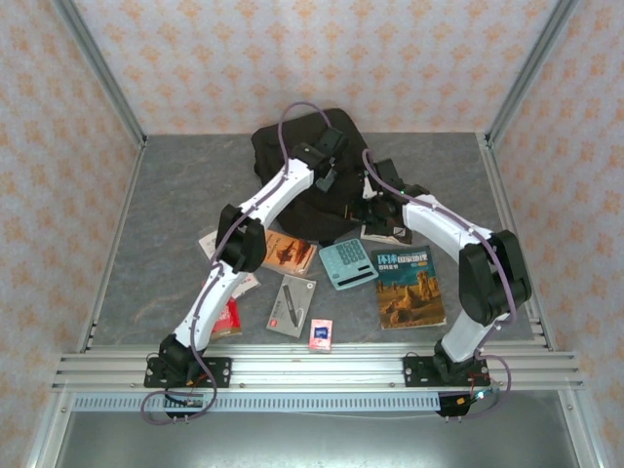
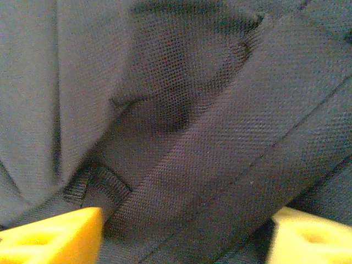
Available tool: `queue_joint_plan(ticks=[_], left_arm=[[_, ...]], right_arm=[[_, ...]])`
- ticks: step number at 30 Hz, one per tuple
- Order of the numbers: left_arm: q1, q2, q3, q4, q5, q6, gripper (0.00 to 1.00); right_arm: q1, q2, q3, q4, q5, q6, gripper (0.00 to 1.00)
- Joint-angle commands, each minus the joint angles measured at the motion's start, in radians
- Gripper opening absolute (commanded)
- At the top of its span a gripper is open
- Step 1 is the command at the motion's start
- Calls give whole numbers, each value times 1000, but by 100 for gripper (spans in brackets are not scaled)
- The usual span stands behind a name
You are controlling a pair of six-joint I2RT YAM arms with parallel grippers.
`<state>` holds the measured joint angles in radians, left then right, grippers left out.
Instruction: Pack books, pencil case, and school supplies into a backpack
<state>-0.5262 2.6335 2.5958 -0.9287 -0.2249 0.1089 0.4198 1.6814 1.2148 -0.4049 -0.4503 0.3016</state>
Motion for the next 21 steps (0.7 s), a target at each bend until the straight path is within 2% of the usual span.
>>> queue_joint_plan(ticks=[1, 3, 4, 10, 15, 21], left_arm=[[31, -4, 58, 12, -62, -6, 28], [48, -16, 73, 1, -52, -26, 2], [56, -26, 78, -6, -62, -39, 0], [139, -157, 44, -20, 40, -158, 0], [169, -225, 38, -52, 53, -167, 0], [227, -280, -1, -95, 198, -230, 0]], right_arm=[[-1, -51, -19, 21, -1, -17, 0], [-2, -68, -35, 28, 34, -16, 0], [-3, -76, -41, 29, 53, -15, 0], [-17, -111, -64, 26, 138, -15, 0], [-38, -112, -54, 26, 163, -22, 0], [-84, -99, -21, 29, 164, -42, 0]])
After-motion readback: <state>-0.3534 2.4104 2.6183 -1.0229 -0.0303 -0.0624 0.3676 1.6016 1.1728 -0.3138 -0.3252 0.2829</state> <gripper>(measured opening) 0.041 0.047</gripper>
